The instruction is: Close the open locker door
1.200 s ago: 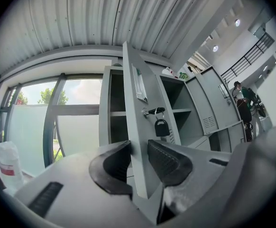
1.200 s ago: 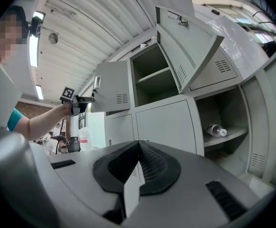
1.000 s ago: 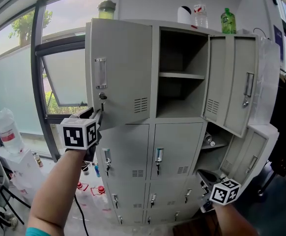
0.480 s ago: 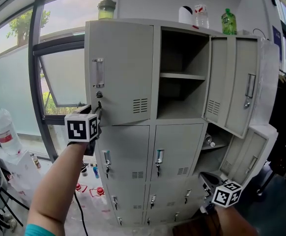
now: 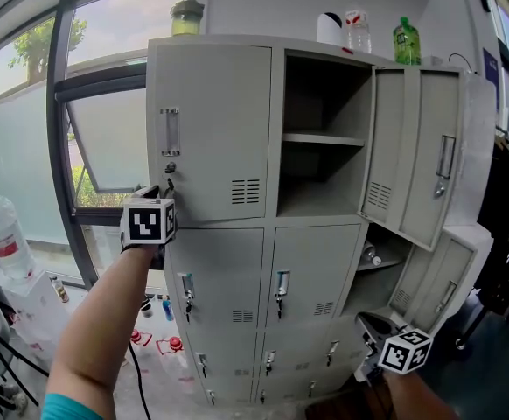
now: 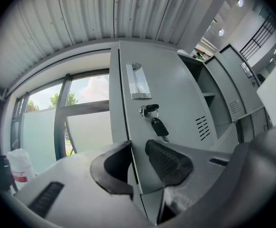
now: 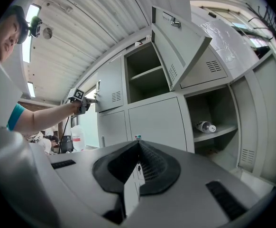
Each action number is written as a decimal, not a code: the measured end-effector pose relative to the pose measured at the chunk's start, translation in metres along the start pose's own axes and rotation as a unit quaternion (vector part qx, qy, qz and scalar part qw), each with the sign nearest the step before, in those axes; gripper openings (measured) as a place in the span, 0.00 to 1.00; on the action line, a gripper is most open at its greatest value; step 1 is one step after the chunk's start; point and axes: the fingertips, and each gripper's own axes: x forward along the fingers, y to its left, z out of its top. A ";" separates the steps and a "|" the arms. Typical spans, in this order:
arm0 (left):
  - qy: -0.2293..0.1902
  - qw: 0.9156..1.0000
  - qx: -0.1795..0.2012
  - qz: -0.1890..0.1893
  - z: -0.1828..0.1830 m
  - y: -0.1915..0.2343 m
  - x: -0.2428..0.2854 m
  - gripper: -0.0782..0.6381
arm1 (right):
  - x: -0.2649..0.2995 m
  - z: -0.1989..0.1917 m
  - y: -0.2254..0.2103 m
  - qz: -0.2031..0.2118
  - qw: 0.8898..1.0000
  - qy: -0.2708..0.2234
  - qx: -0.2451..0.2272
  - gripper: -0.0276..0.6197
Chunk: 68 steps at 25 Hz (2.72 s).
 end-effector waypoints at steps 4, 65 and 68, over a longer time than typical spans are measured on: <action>0.006 1.000 0.007 0.008 0.000 0.002 0.011 0.28 | 0.001 0.000 -0.002 -0.002 1.000 -0.001 0.002 0.04; -0.021 0.953 -0.041 -0.298 0.072 -0.562 -0.156 0.30 | -0.186 0.077 -0.175 0.022 0.999 -0.028 -0.031 0.04; -0.024 0.957 -0.043 -0.288 0.083 -0.587 -0.152 0.33 | -0.195 0.076 -0.183 0.035 0.999 -0.028 -0.025 0.04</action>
